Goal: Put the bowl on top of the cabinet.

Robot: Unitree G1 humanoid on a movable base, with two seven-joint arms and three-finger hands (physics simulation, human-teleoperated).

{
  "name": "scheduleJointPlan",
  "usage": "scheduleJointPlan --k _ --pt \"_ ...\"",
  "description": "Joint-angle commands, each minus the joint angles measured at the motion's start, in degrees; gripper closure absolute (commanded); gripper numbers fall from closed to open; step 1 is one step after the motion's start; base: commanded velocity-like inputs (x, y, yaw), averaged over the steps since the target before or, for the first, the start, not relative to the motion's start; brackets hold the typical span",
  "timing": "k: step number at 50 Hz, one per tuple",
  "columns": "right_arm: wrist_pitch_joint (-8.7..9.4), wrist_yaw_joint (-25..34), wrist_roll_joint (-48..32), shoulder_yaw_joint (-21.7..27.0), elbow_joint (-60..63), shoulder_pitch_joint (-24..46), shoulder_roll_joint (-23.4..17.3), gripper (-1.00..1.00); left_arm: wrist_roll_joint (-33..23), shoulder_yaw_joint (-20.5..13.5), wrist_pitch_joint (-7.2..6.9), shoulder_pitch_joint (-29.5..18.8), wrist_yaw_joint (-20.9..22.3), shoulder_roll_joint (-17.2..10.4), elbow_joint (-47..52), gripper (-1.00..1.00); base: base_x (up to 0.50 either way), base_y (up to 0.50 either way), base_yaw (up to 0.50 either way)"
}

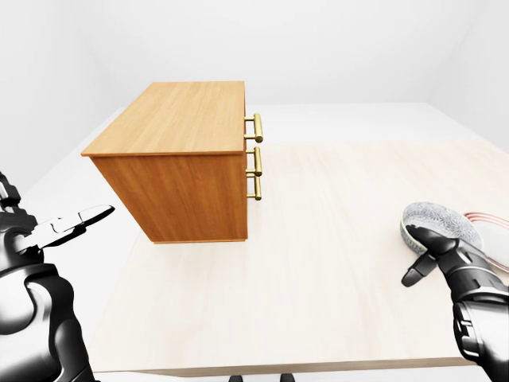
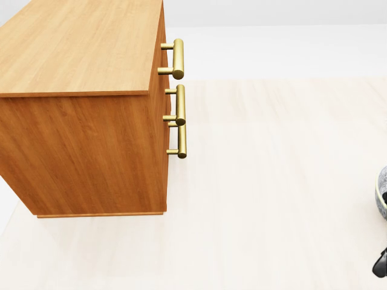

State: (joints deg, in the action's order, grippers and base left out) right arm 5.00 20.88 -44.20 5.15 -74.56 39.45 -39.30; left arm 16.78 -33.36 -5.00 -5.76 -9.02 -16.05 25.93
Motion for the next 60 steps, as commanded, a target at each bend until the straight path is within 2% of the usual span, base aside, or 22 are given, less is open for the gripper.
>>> scheduleJointPlan --k 1,3,25,30,36,37,38,40,42,43,45,48,49,52,53,60 --pt "0.0 -0.4 1.0 -0.2 -1.5 -0.6 0.6 -0.16 -0.5 1.1 0.0 0.1 -0.8 0.5 -1.3 -1.0 0.0 0.0 0.0" --pt "0.0 -0.5 1.1 -0.2 -1.5 -0.5 0.5 1.0 -0.5 1.1 0.0 0.1 -0.7 0.5 -1.3 -1.0 0.0 0.0 0.0" --pt "0.0 0.3 1.7 0.0 -1.0 0.1 -0.5 1.0 -0.4 0.9 0.0 0.2 -0.7 0.5 -0.9 -1.0 0.0 0.0 0.0" --pt "0.0 1.2 1.6 0.3 -0.2 2.8 -2.0 1.0 -0.4 0.9 0.0 0.1 -0.8 0.6 -0.8 -1.0 0.0 0.0 0.0" --pt "0.0 5.2 -3.2 -1.3 2.7 14.1 -6.2 1.0 -0.6 1.1 0.0 0.1 -0.7 0.6 -1.2 -1.0 0.0 0.0 0.0" --pt "0.0 7.5 -5.9 -2.5 4.0 19.9 -8.0 1.0 -0.4 0.8 0.0 0.1 -0.7 0.5 -1.2 -1.0 0.0 0.0 0.0" --pt "0.0 9.4 -7.6 -2.9 4.3 22.7 -8.6 1.0 -0.5 0.9 0.0 0.0 -0.7 0.5 -1.4 -1.0 0.0 0.0 0.0" --pt "0.0 10.9 -10.7 -3.2 4.9 27.6 -9.3 1.0 -0.6 1.1 0.0 0.0 -0.7 0.5 -1.5 -1.0 0.0 0.0 0.0" --pt "0.0 14.5 -15.5 -4.8 4.9 37.0 -9.5 1.0 -0.7 1.2 0.0 0.1 -0.6 0.6 -1.6 -1.0 0.0 0.0 0.0" --pt "0.0 15.0 -16.9 -4.6 4.6 39.0 -9.2 1.0 -0.7 1.2 0.0 0.1 -0.6 0.6 -1.6 -1.0 0.0 0.0 0.0" --pt "0.0 17.5 -19.9 -5.2 4.1 46.4 -7.5 1.0 -0.7 1.2 0.0 0.1 -0.6 0.6 -1.7 -1.0 0.0 0.0 0.0" --pt "0.0 18.8 -23.8 -5.7 3.0 53.2 -5.2 1.0 -0.6 1.1 0.0 0.0 -0.6 0.5 -1.9 -1.0 0.0 0.0 0.0" --pt "0.0 19.1 -25.9 -6.8 2.4 57.3 -3.3 1.0 -0.6 1.1 0.0 0.1 -0.6 0.5 -1.9 -1.0 0.0 0.0 0.0" --pt "0.0 19.1 -28.4 -6.4 1.4 60.9 -0.7 1.0 -0.4 0.9 0.0 0.2 -0.6 0.5 -1.6 -1.0 0.0 0.0 0.0" --pt "0.0 19.1 -29.4 -6.8 1.0 63.8 1.6 1.0 -0.4 0.9 0.0 0.2 -0.6 0.5 -1.7 -1.0 0.0 0.0 0.0" --pt "0.0 18.9 -31.3 -6.4 0.3 69.9 10.5 1.0 -0.3 0.9 0.0 0.1 -0.6 0.4 -1.8 -1.0 0.0 0.0 0.0"
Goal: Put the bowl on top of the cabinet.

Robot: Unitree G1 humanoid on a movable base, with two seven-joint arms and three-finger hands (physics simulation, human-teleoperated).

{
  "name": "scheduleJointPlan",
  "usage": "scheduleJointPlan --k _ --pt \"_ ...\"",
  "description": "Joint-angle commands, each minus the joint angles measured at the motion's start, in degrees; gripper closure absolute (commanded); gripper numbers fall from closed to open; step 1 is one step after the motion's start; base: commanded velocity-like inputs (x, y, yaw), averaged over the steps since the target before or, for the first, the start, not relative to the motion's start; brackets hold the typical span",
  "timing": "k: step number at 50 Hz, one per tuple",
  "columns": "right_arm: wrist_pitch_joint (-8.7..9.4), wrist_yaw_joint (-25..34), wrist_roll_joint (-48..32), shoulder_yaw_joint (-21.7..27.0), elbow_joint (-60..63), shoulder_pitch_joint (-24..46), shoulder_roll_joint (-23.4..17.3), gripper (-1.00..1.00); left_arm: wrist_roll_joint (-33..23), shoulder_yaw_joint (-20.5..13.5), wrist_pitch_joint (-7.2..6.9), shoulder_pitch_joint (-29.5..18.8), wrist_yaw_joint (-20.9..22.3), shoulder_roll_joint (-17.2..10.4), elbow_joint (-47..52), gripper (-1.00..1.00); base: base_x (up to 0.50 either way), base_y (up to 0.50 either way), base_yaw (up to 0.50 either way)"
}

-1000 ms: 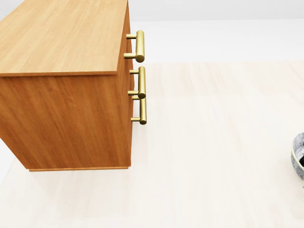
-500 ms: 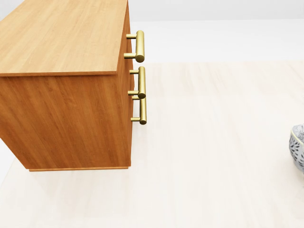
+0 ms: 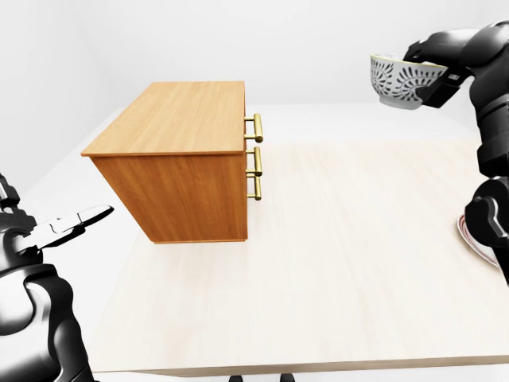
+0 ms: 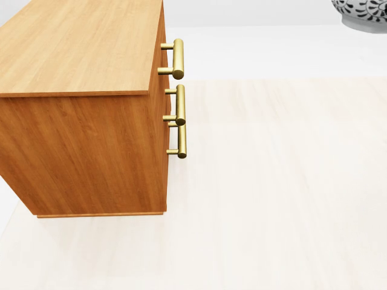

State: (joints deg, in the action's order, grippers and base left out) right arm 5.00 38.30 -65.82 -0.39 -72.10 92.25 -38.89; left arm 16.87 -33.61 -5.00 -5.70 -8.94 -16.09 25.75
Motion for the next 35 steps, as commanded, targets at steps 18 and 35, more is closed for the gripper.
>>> scheduleJointPlan --k 18,35 --pt "0.0 -1.0 -3.9 -0.6 -1.7 25.4 33.8 1.0 -0.3 1.2 0.0 0.2 -0.6 0.5 -1.2 -1.0 0.0 0.0 0.0" --pt "0.0 -5.1 0.5 -2.6 -0.2 23.1 42.7 1.0 0.1 1.2 0.0 0.3 -0.6 0.8 -0.9 -1.0 0.0 0.0 0.0"
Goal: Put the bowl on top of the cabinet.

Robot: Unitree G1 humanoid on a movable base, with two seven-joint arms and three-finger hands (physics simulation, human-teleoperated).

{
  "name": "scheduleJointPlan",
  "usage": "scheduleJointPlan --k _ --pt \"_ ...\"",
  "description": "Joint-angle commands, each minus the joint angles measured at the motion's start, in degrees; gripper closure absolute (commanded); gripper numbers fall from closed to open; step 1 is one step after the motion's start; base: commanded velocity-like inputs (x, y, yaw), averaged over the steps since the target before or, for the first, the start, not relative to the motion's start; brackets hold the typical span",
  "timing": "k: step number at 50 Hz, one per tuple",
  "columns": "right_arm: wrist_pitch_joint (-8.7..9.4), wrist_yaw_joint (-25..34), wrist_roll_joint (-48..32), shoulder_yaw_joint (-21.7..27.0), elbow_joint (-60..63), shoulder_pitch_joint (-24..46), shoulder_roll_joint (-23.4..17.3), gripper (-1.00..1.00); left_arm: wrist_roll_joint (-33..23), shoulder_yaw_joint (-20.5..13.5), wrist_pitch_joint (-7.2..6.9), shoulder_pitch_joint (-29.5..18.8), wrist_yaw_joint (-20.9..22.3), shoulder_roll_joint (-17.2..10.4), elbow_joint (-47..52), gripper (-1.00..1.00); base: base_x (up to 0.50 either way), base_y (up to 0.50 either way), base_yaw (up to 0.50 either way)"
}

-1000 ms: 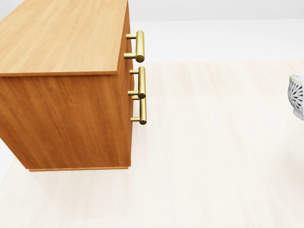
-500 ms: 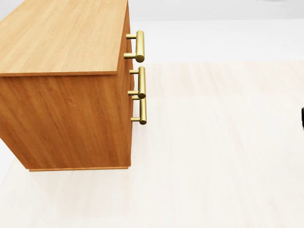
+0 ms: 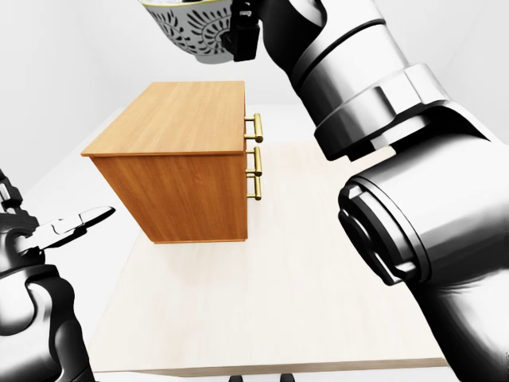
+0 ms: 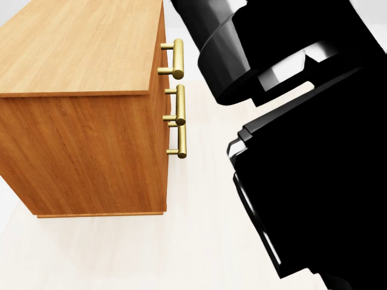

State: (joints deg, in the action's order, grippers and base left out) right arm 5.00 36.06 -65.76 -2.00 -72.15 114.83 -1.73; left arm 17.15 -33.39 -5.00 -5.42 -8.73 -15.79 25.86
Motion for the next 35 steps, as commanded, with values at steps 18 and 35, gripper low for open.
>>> scheduleJointPlan --k 18,35 --pt "0.0 -3.4 3.4 -2.6 0.6 -5.4 9.9 1.0 -0.3 1.5 0.0 0.0 -0.8 0.6 -1.6 -1.0 0.0 0.0 0.0" --pt "0.0 -2.5 1.8 -3.8 0.5 -8.4 10.8 1.0 0.3 1.0 0.0 0.1 -0.7 0.5 -1.3 -1.0 0.0 0.0 0.0"
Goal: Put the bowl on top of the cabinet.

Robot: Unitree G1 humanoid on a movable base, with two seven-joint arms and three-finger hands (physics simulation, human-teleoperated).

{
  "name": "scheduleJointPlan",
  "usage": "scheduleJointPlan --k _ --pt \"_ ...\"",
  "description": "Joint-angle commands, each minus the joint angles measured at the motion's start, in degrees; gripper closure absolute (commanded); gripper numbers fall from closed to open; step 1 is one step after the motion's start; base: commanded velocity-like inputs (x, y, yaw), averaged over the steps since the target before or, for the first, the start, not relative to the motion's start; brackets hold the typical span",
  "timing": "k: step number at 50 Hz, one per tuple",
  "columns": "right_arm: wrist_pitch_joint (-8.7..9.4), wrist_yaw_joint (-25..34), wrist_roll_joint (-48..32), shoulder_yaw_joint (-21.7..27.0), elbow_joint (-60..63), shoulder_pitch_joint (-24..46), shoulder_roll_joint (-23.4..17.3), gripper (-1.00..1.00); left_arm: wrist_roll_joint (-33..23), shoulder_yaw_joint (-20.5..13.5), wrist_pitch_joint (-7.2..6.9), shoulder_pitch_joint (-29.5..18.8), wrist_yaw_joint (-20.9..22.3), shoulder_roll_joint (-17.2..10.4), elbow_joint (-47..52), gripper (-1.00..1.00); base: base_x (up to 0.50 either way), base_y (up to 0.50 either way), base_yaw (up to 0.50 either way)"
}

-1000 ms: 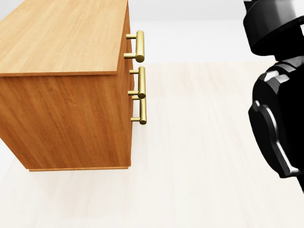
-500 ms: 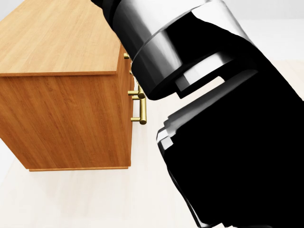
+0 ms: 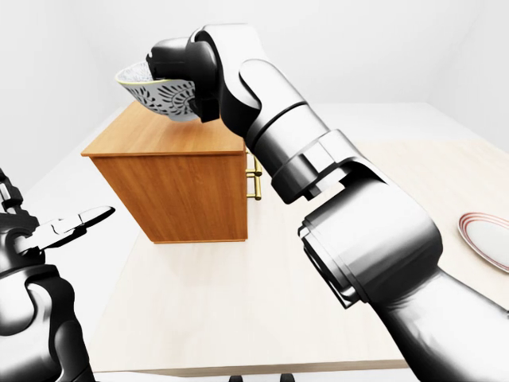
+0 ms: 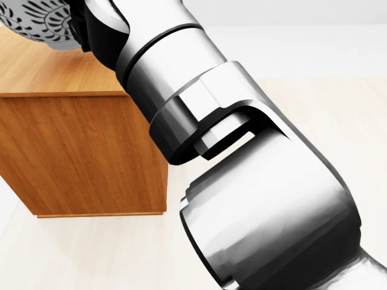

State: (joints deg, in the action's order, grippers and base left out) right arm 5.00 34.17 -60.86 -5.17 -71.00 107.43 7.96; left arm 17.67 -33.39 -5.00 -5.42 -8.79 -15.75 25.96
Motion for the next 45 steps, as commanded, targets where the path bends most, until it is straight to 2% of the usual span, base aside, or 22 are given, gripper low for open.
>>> scheduleJointPlan --k 1,45 --pt "0.0 -0.7 -3.0 -0.4 -0.6 -0.9 1.1 1.0 -0.2 1.0 0.0 0.1 -0.7 0.5 -1.5 -1.0 0.0 0.0 0.0" --pt "0.0 -5.8 -6.0 -0.5 -1.5 -3.7 -0.6 1.0 -0.2 1.0 0.0 0.3 -0.8 0.7 -0.8 -1.0 0.0 0.0 0.0"
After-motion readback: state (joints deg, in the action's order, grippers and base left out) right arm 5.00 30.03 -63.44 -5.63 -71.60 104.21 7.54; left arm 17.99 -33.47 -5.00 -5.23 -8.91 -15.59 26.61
